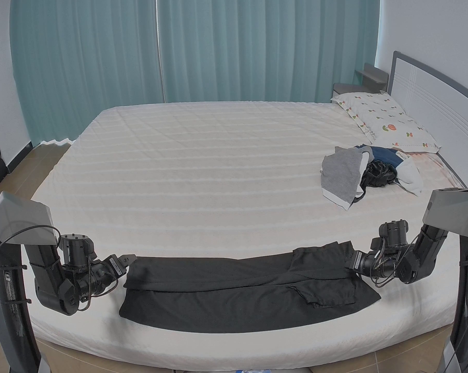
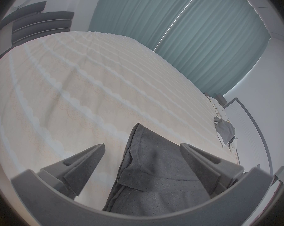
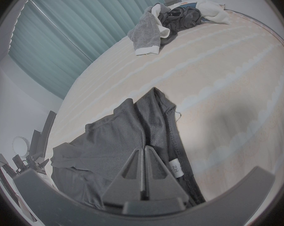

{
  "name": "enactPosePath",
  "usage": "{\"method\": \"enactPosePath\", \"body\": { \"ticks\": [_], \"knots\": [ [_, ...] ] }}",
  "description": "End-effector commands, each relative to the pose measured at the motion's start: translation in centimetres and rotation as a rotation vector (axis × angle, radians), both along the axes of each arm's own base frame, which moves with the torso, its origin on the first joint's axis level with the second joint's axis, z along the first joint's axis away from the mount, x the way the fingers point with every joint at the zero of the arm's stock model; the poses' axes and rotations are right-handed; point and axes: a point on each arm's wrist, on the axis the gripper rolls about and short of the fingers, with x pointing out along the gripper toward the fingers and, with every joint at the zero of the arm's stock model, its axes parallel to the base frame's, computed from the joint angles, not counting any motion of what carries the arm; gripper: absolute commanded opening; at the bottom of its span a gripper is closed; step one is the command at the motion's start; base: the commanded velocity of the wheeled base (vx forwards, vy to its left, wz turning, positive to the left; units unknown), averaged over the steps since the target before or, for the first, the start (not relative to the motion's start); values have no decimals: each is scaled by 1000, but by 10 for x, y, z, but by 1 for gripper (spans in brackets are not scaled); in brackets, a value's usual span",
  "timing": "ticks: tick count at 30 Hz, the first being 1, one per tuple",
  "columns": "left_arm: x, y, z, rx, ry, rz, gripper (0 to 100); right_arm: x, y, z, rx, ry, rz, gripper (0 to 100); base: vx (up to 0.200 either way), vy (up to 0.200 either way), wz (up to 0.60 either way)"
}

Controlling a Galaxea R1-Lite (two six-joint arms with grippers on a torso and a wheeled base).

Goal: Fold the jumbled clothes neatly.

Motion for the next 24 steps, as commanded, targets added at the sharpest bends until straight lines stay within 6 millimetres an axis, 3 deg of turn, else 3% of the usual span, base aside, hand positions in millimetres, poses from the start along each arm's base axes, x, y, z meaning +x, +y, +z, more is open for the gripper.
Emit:
{"method": "enactPosePath", "body": {
  "ticks": [1, 3, 4, 12, 18, 24],
  "knots": [
    [0, 0, 0, 0, 0, 1, 100, -3, 0, 1, -2, 4, 2, 0, 0, 0, 0],
    [0, 0, -1, 0, 4, 1, 100, -2, 0, 0, -3, -6, 3, 0, 0, 0, 0],
    [0, 0, -1, 0, 3, 1, 100, -3, 0, 0, -3, -5, 3, 100, 0, 0, 0],
    [0, -2, -1, 1, 2, -8, 100, -2, -6, 13, 30, -46, -32, 100, 0, 0, 0],
    [0, -3, -1, -3, 3, -12, 100, 11, -16, 22, 175, -68, -172, 100, 0, 0, 0],
    [0, -4, -1, -4, 3, -14, 100, 20, -30, 25, 272, -70, -213, 100, -167, 0, 0]
  ]
}}
